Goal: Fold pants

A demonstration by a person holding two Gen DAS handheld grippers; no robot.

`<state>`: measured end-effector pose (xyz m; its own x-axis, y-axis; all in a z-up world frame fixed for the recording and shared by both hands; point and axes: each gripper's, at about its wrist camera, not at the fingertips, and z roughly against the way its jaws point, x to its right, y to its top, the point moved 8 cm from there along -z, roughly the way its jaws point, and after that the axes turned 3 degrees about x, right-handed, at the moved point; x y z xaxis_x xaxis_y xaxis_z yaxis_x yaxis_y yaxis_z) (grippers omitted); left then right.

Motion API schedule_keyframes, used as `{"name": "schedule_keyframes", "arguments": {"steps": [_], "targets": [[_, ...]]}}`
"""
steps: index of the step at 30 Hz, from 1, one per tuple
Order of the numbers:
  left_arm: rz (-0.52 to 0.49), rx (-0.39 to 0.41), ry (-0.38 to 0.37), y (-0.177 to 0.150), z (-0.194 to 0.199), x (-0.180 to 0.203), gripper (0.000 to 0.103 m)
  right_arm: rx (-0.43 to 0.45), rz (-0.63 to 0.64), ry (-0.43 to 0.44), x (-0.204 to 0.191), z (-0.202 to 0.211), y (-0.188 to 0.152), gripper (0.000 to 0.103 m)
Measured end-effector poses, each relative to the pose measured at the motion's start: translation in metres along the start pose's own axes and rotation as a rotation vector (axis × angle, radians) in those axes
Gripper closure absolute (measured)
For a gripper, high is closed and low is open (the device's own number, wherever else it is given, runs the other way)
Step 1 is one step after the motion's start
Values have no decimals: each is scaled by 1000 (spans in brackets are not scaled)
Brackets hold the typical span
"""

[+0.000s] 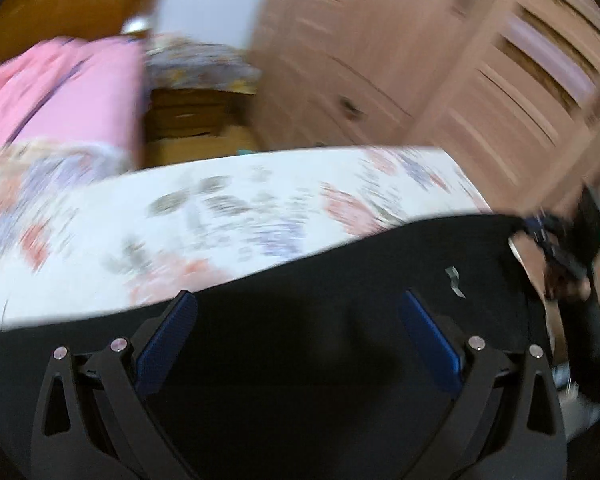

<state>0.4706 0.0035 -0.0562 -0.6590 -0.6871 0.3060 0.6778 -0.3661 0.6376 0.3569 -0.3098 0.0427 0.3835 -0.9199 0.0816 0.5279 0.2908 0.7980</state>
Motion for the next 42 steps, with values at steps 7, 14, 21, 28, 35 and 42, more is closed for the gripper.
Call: {"name": "schedule_keyframes", "arguments": {"steps": [7,14,21,28,35,42], "targets": [[-381,-147,-20,7,-19,37,2,103,-47,21,-17,36,2,95],[-390,-367,-88,-17,-54,22,73,75,-66,6,-22,35,-6,95],[-359,-124,109,-16,-14,34,92,55,-134,-40,-12,29,-5,95],[-510,104,318,-51,108,116,93,189,-77,-9,-58,135,-4,95],[-552,171,367,-173,169,190,93,171,-129,57,-117,195,-92,95],[-452,92,426,-282,106,188,92,45,-264,38,-143,169,-179,94]]}}
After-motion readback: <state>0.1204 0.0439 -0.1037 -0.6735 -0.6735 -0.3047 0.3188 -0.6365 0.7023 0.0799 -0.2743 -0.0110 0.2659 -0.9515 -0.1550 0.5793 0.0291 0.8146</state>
